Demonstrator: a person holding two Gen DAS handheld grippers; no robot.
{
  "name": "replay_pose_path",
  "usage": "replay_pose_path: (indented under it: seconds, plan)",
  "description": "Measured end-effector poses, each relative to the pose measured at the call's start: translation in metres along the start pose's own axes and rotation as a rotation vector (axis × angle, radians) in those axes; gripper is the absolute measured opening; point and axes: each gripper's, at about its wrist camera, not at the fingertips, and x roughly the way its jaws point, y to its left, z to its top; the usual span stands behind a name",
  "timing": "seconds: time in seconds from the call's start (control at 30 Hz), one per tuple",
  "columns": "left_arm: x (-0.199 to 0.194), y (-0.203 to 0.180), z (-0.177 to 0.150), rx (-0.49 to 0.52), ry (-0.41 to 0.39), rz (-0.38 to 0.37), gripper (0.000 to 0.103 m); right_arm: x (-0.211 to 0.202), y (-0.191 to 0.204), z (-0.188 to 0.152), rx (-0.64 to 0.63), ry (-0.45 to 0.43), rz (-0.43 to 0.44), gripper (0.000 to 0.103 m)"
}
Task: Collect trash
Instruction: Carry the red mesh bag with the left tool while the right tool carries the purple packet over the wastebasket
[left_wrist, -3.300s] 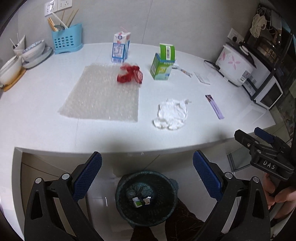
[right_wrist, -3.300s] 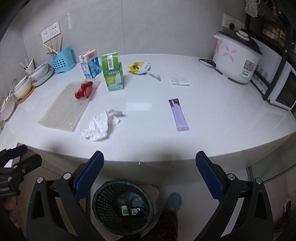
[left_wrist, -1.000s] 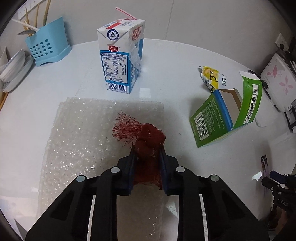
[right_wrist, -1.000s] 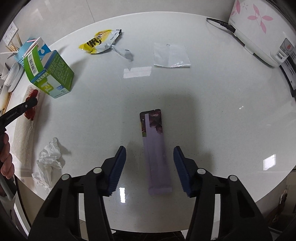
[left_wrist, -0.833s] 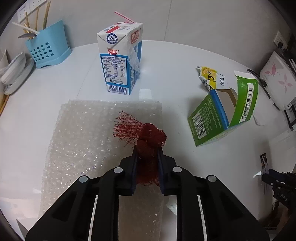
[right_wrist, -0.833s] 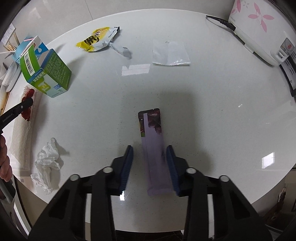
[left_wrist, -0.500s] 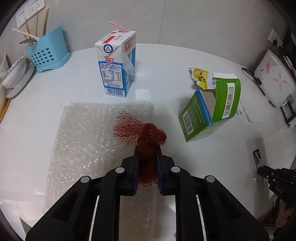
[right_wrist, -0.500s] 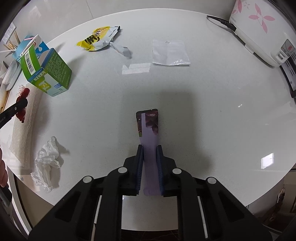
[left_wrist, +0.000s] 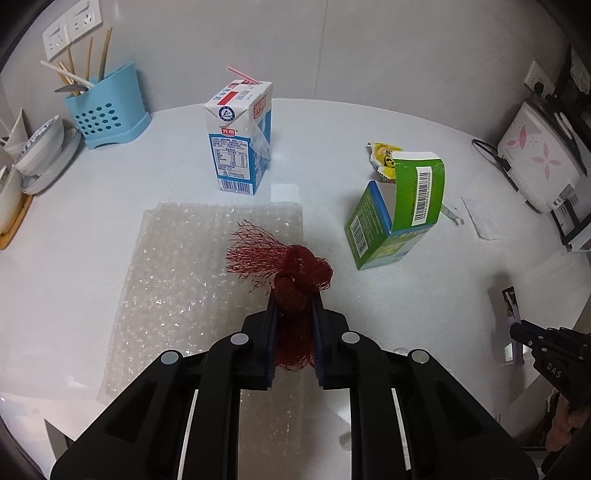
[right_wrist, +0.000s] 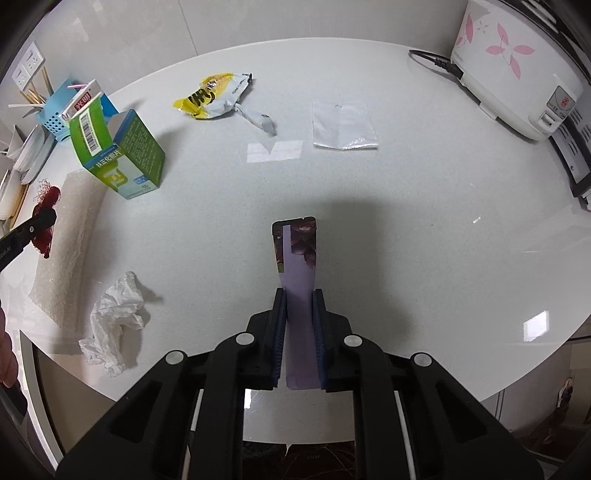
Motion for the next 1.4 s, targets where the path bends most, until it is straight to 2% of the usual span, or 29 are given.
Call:
replay_pose_path:
  seconds: [0.33,1.03,1.4]
  plan:
    - [-0.029,-0.002,-0.020,0.000,-0.005,-0.031,0.015,-0.027,0.012,-0.007,-0.003,-0.056,0.003,0.013]
    - [-0.102,0.012,-0.076,0.028,-0.045,-0.067,0.015,-0.080,0.067,-0.050,-0.035,-0.138,0.040,0.013]
    - [-0.127,0.015,-0.106,0.044,-0.055,-0.087,0.015,-0.106,0.081,-0.077,-0.050,-0.168,0.083,0.013]
